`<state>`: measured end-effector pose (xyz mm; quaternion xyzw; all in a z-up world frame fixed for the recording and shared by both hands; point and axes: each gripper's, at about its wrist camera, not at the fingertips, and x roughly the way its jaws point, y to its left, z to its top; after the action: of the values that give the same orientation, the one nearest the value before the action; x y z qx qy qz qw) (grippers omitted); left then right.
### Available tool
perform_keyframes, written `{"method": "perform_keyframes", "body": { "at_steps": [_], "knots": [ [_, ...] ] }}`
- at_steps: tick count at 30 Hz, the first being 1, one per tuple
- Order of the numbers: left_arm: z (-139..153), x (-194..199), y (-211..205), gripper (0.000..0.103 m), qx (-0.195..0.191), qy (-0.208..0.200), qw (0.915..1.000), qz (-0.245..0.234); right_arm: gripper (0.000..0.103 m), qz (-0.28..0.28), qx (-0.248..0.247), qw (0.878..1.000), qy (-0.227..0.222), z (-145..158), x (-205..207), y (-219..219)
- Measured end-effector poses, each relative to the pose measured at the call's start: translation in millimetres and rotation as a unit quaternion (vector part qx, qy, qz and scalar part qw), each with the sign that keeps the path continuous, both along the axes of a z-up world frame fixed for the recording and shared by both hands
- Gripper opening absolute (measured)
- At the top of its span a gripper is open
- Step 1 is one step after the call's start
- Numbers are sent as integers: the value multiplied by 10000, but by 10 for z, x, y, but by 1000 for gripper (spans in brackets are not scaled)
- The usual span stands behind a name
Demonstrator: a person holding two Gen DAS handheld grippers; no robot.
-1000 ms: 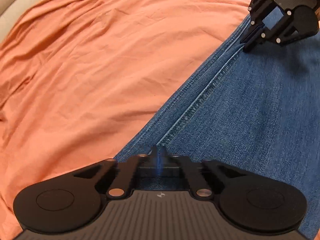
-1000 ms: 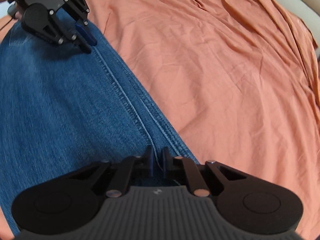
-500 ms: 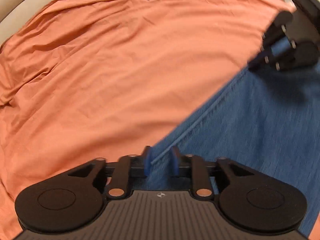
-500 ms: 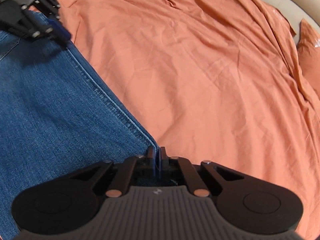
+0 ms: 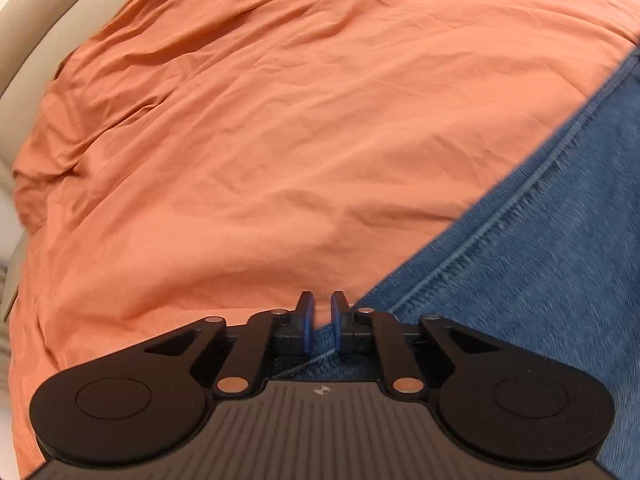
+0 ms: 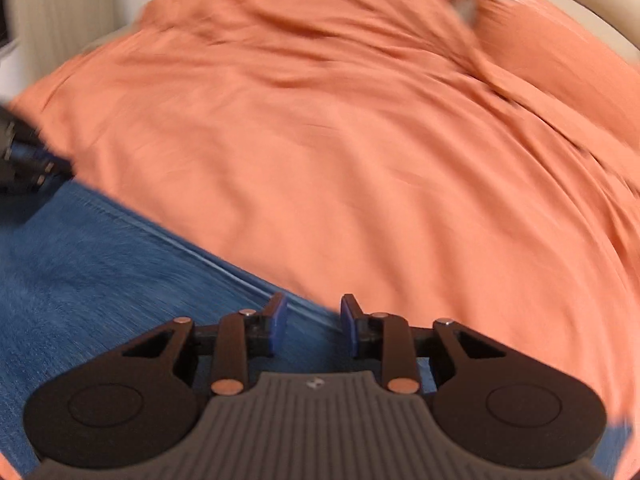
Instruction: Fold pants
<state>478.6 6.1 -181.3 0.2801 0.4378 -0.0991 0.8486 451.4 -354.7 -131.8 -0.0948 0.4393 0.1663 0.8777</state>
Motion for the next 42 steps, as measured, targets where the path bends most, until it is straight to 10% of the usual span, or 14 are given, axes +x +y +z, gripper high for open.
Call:
{"method": "perform_keyframes", "body": {
  "at_steps": [8, 14, 21, 27, 30, 34, 42],
  "knots": [
    [481, -255, -151, 16, -738, -210, 9968, 208, 30, -2391, 941, 9662, -188, 236, -962, -1439],
    [597, -455, -670, 16, -1256, 88, 9920, -84, 44, -4151, 2511, 8738, -333, 202, -1779, -2427],
    [439, -787, -1403, 16, -1507, 488, 9856, -594, 47, -4841, 3924, 7820, -78, -365, -2059, -2836],
    [204, -824, -1934, 16, -1270, 606, 9859, -906, 26, -5020, 4716, 7248, -122, -751, -1962, -3038],
    [107, -705, -2176, 16, -1153, 533, 9877, -911, 10, -4963, 4777, 7248, -174, -782, -1901, -3085],
    [9, -474, -2461, 16, -1031, 394, 9899, -895, 9, -4678, 4414, 7645, -434, -643, -1888, -3040],
    [-225, -80, -2859, 9, -448, 447, 9946, -823, 8, -4544, 4338, 7767, -456, -729, -1903, -3076]
  ]
}}
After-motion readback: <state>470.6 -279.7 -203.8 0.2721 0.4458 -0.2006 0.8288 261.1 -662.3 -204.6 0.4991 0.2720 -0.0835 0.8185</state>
